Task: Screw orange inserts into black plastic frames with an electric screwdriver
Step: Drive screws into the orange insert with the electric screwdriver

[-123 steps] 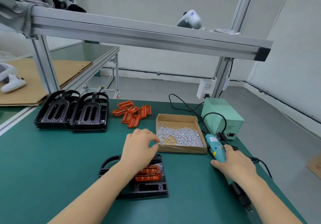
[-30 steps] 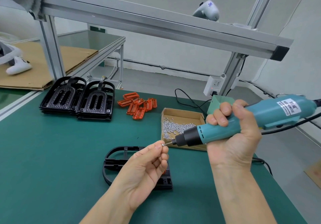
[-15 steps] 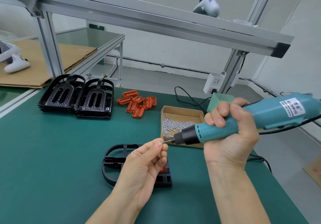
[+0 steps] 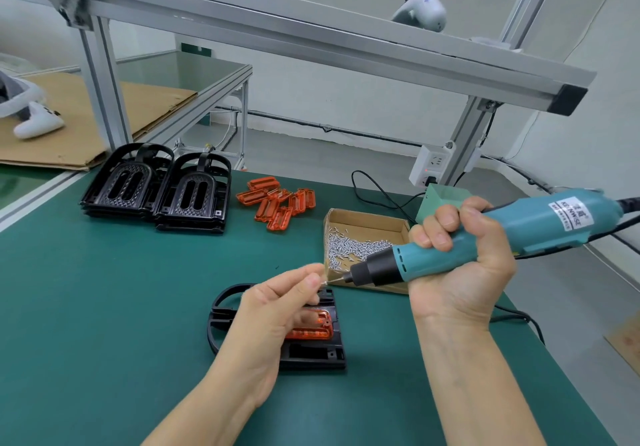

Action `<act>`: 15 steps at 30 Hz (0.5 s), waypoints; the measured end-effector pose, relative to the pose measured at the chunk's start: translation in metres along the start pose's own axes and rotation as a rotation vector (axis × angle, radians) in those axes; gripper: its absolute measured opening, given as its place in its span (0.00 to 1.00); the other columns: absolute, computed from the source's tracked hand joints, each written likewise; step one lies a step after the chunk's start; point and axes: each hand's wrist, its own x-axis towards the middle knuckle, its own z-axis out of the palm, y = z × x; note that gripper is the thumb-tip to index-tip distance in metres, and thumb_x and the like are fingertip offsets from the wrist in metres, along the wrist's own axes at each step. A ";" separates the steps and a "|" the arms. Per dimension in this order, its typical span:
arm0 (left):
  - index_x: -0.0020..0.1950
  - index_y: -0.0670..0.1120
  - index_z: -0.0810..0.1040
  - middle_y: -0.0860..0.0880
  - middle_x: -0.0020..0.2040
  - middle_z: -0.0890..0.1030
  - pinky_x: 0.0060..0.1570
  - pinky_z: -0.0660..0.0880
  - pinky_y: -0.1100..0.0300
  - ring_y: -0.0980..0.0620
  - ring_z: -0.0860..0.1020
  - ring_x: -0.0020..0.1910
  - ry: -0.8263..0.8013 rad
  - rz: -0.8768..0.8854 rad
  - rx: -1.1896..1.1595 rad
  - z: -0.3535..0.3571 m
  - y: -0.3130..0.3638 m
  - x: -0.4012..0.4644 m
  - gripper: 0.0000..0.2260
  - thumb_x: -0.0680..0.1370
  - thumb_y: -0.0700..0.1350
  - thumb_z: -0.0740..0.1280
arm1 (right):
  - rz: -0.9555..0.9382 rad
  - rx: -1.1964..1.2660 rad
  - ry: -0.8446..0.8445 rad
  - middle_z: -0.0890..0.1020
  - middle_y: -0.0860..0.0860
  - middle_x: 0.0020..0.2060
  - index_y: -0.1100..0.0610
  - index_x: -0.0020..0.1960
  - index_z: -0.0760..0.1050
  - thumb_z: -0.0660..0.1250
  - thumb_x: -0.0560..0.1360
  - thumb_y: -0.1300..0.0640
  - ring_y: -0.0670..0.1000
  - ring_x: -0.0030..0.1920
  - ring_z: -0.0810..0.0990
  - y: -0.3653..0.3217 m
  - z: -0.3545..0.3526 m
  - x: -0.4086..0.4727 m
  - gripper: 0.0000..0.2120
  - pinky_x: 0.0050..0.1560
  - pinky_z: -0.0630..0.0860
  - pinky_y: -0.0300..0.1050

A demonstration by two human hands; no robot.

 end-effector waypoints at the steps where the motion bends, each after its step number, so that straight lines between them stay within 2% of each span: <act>1: 0.50 0.50 0.85 0.50 0.47 0.85 0.44 0.76 0.62 0.58 0.78 0.41 0.018 0.018 0.060 -0.006 0.002 0.001 0.18 0.62 0.53 0.72 | 0.012 -0.009 -0.009 0.68 0.47 0.28 0.51 0.39 0.68 0.59 0.67 0.62 0.44 0.23 0.65 0.000 -0.001 0.002 0.05 0.27 0.66 0.36; 3: 0.55 0.54 0.82 0.55 0.51 0.83 0.48 0.73 0.67 0.60 0.79 0.47 0.079 0.101 0.241 -0.018 0.006 0.004 0.15 0.68 0.52 0.71 | 0.042 -0.038 -0.033 0.68 0.47 0.28 0.51 0.38 0.68 0.59 0.67 0.62 0.44 0.23 0.65 0.000 -0.004 0.005 0.06 0.27 0.66 0.36; 5: 0.55 0.58 0.79 0.60 0.52 0.81 0.52 0.70 0.70 0.63 0.77 0.53 0.096 0.226 0.587 -0.030 0.007 0.004 0.10 0.75 0.49 0.69 | 0.076 -0.082 -0.055 0.68 0.48 0.27 0.52 0.38 0.69 0.60 0.67 0.62 0.45 0.23 0.65 0.001 -0.007 0.008 0.06 0.27 0.66 0.37; 6: 0.55 0.59 0.79 0.62 0.52 0.80 0.56 0.68 0.68 0.65 0.75 0.55 0.056 0.296 0.803 -0.034 0.006 0.004 0.09 0.75 0.53 0.68 | 0.093 -0.109 -0.067 0.68 0.48 0.27 0.52 0.38 0.69 0.60 0.67 0.63 0.45 0.23 0.65 0.003 -0.009 0.009 0.06 0.27 0.66 0.37; 8: 0.58 0.58 0.78 0.66 0.55 0.76 0.66 0.60 0.64 0.67 0.69 0.61 -0.126 0.400 1.196 -0.037 0.001 0.001 0.21 0.69 0.64 0.63 | 0.125 -0.161 -0.087 0.68 0.48 0.27 0.52 0.38 0.69 0.61 0.66 0.64 0.45 0.23 0.65 0.008 -0.011 0.010 0.07 0.27 0.66 0.37; 10: 0.64 0.60 0.73 0.68 0.63 0.71 0.72 0.42 0.63 0.66 0.59 0.69 -0.272 0.399 1.494 -0.036 -0.007 -0.001 0.31 0.64 0.69 0.56 | 0.147 -0.212 -0.103 0.68 0.49 0.27 0.52 0.38 0.69 0.61 0.66 0.64 0.45 0.23 0.65 0.014 -0.013 0.012 0.07 0.27 0.66 0.37; 12: 0.68 0.63 0.68 0.68 0.69 0.64 0.69 0.31 0.59 0.64 0.50 0.73 -0.342 0.406 1.669 -0.037 -0.013 0.000 0.30 0.67 0.68 0.58 | 0.166 -0.259 -0.121 0.68 0.49 0.27 0.53 0.38 0.70 0.61 0.65 0.65 0.46 0.23 0.65 0.019 -0.015 0.013 0.08 0.27 0.66 0.38; 15: 0.70 0.64 0.65 0.66 0.72 0.61 0.65 0.24 0.55 0.61 0.47 0.75 -0.373 0.445 1.750 -0.036 -0.017 0.001 0.26 0.72 0.63 0.60 | 0.186 -0.323 -0.159 0.68 0.50 0.27 0.52 0.36 0.71 0.62 0.65 0.66 0.47 0.23 0.65 0.025 -0.017 0.014 0.09 0.27 0.66 0.38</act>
